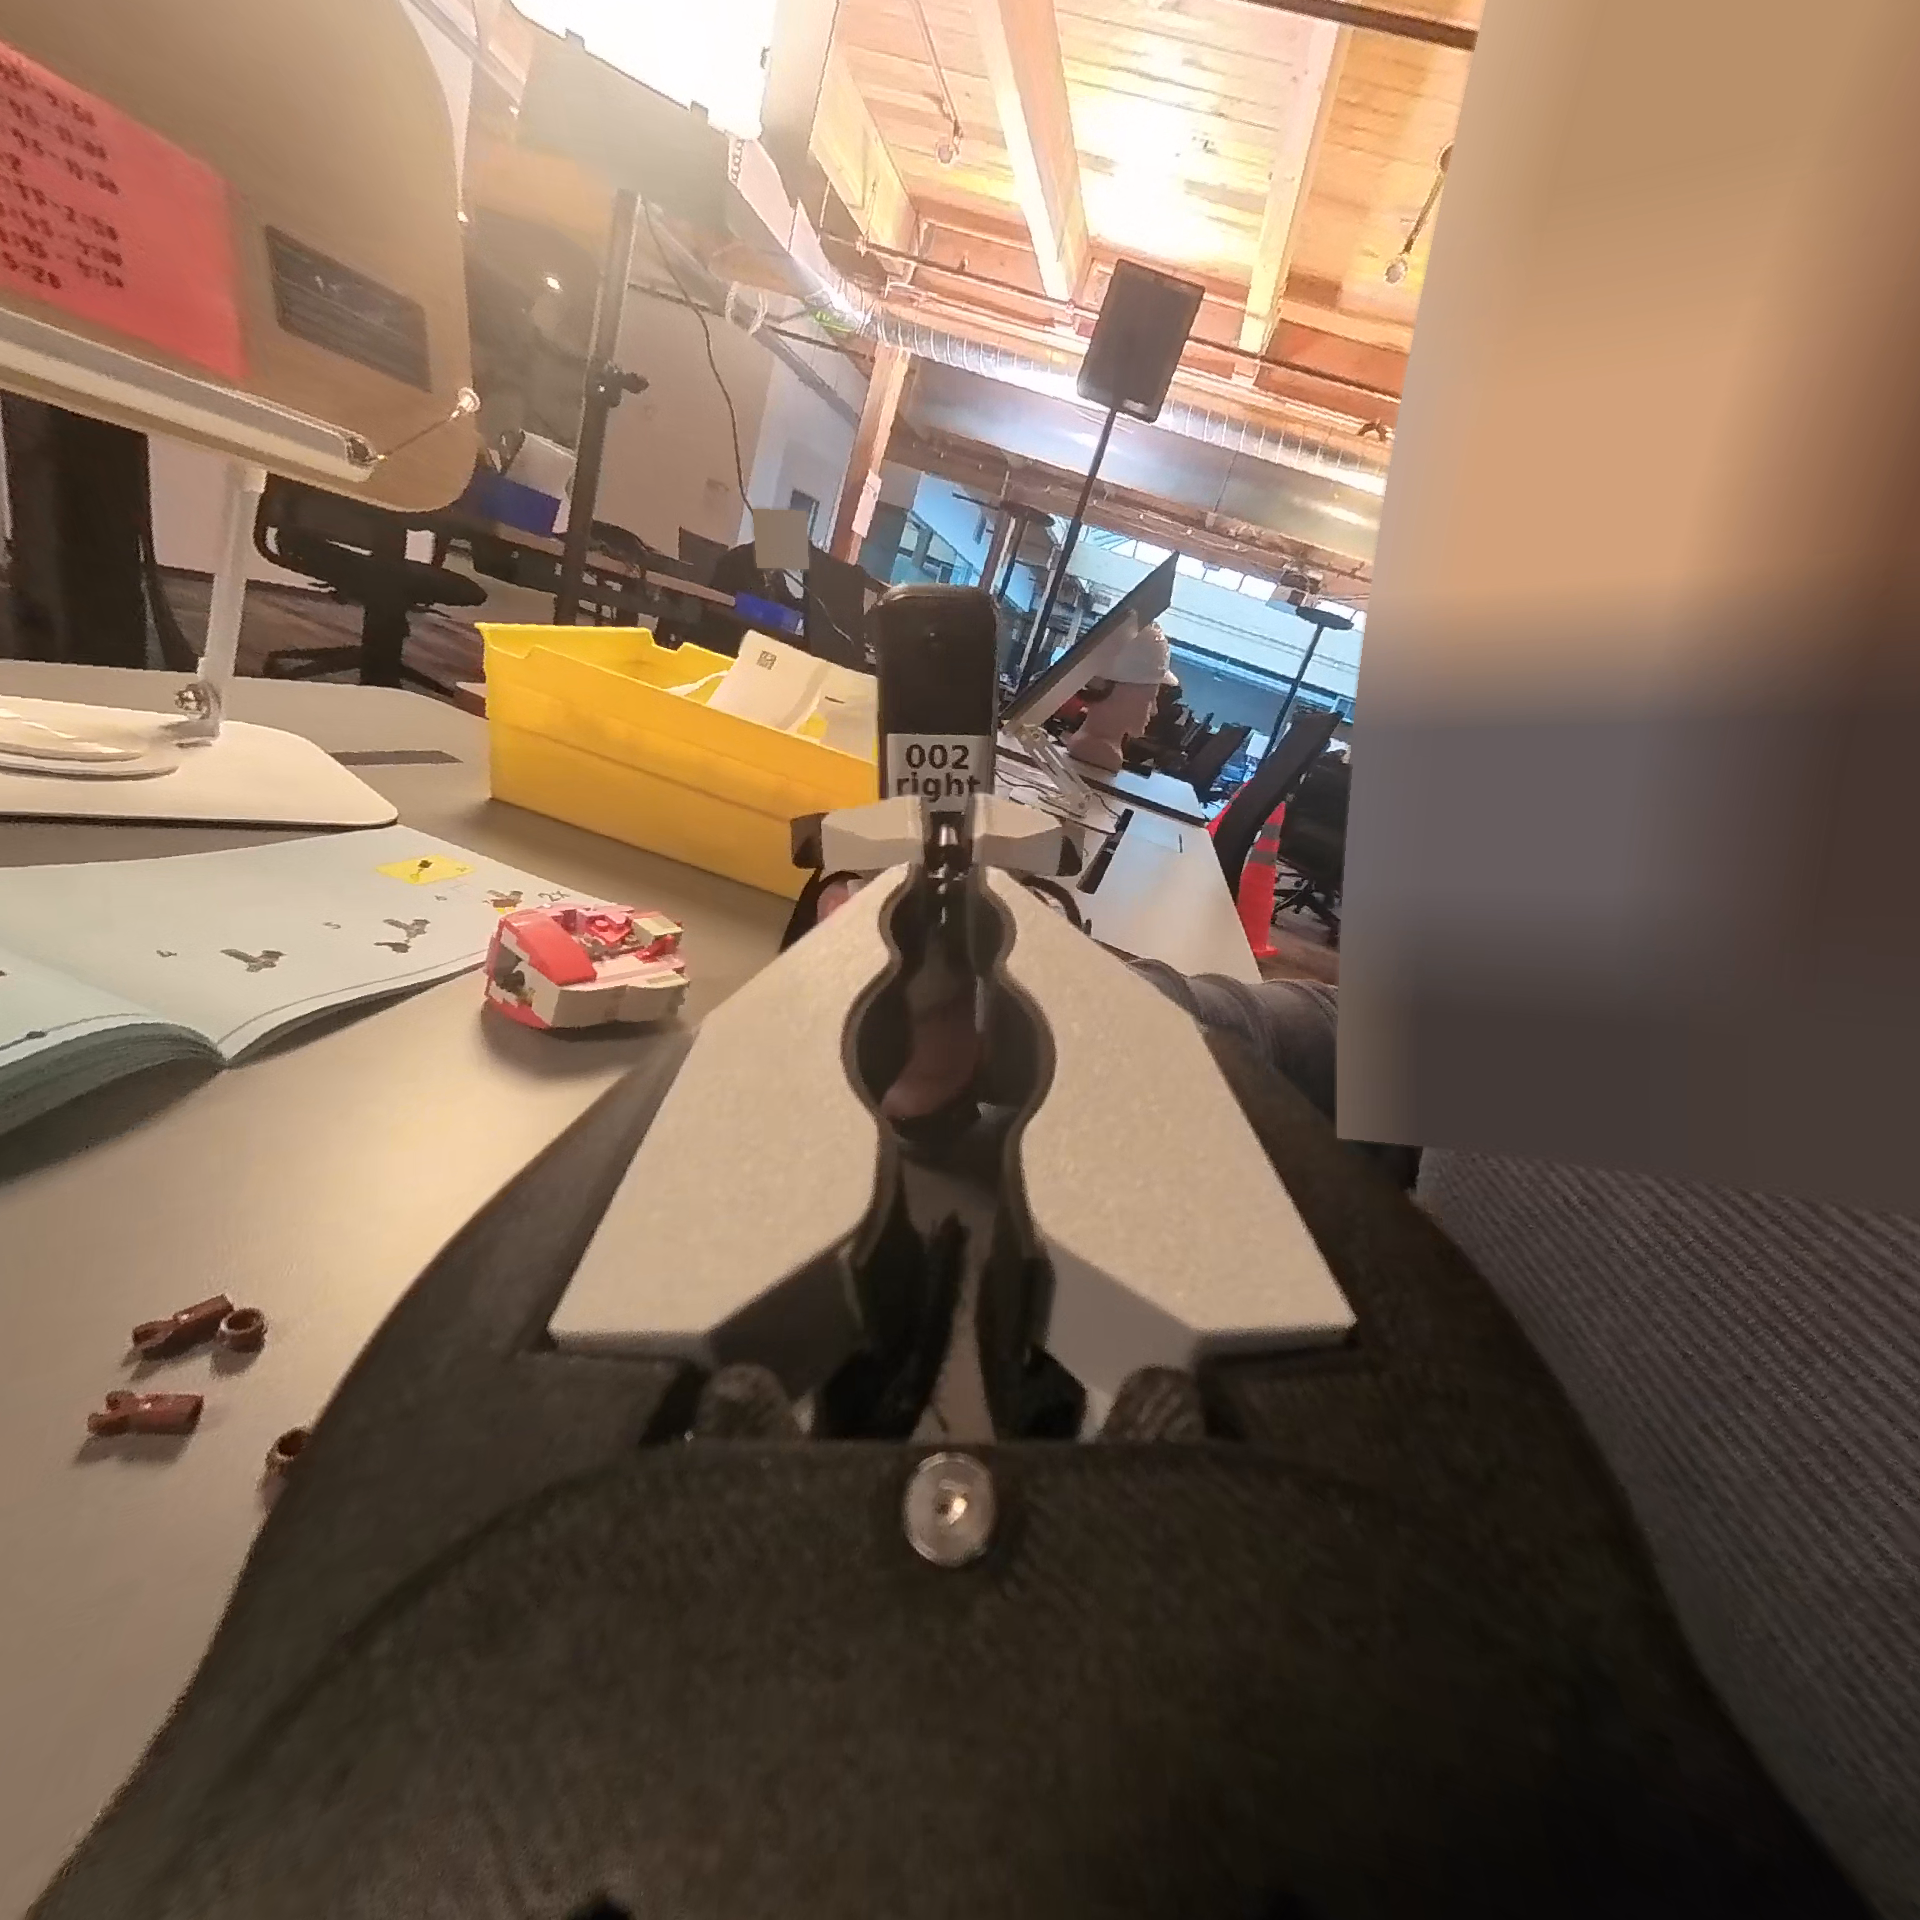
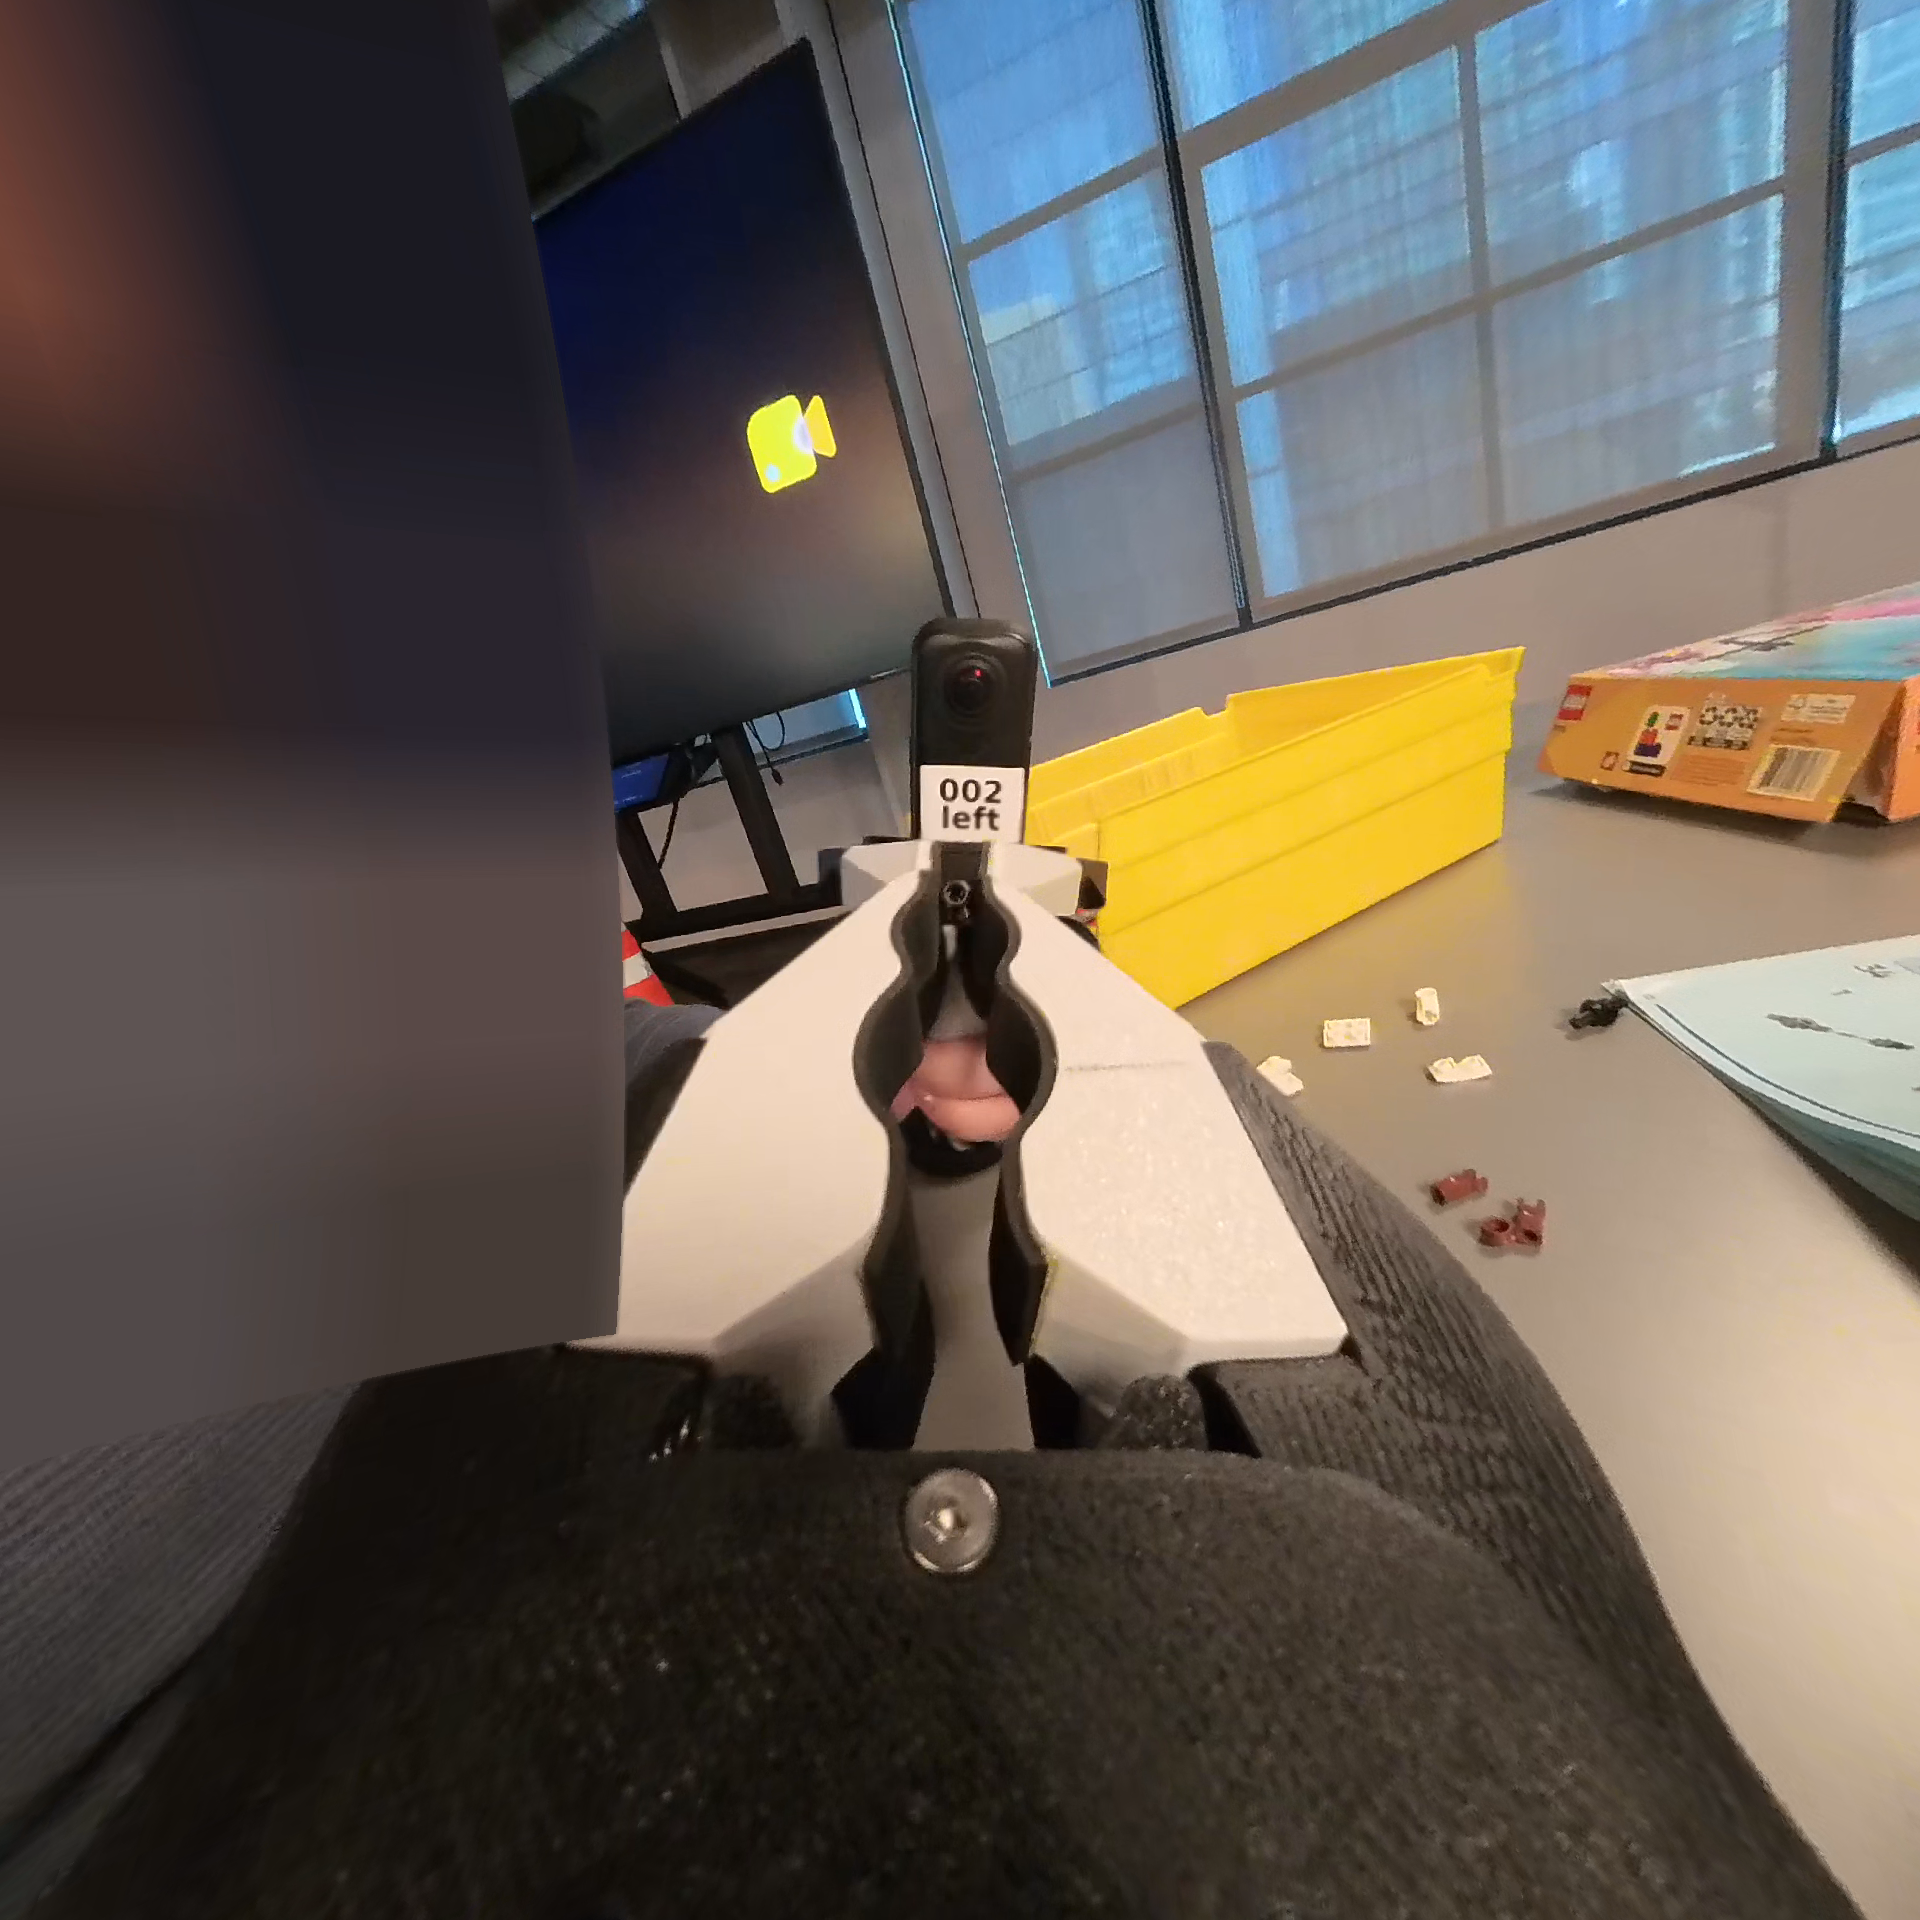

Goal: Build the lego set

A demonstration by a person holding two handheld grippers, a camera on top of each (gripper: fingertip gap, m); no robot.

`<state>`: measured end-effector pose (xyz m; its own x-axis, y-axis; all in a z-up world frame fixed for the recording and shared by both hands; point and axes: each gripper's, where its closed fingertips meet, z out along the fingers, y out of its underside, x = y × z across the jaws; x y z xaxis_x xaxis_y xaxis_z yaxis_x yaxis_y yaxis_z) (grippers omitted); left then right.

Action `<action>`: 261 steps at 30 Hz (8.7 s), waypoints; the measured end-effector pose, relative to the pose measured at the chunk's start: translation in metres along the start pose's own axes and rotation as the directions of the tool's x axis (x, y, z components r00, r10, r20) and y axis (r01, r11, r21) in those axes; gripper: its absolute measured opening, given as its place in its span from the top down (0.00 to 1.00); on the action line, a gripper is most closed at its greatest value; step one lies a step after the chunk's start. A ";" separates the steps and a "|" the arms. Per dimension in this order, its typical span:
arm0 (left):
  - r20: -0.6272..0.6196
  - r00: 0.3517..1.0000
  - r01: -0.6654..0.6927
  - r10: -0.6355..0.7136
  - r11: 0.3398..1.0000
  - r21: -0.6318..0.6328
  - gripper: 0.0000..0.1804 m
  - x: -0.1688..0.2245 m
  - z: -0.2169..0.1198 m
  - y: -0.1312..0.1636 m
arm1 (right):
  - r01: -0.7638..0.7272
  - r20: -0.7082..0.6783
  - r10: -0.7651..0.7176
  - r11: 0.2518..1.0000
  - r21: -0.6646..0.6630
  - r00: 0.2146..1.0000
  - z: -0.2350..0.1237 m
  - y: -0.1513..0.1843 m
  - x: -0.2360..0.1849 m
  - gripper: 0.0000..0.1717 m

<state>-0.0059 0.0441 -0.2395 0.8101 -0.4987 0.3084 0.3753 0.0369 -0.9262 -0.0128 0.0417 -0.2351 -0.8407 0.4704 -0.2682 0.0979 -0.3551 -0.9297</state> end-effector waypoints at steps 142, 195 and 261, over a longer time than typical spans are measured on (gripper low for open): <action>0.460 0.785 0.060 0.416 0.687 -0.724 0.96 -0.091 -0.032 0.099 | -0.076 -0.281 -0.245 0.613 -0.786 0.928 -0.089 0.103 0.046 0.93; 0.324 0.708 -0.226 0.627 0.636 -0.738 0.96 -0.043 0.033 0.102 | -0.283 -0.313 0.214 0.939 -0.194 0.925 -0.076 0.026 0.056 0.88; 0.411 0.748 -0.089 0.521 0.693 -0.715 0.96 -0.072 -0.029 0.090 | 0.042 -0.134 -0.134 0.842 -0.538 0.982 -0.048 0.070 0.027 0.98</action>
<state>-0.0436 0.0579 -0.3514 0.9867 0.0024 -0.1623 -0.1343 -0.5495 -0.8247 -0.0031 0.0681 -0.3190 -0.7673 0.6177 -0.1726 0.3339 0.1550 -0.9298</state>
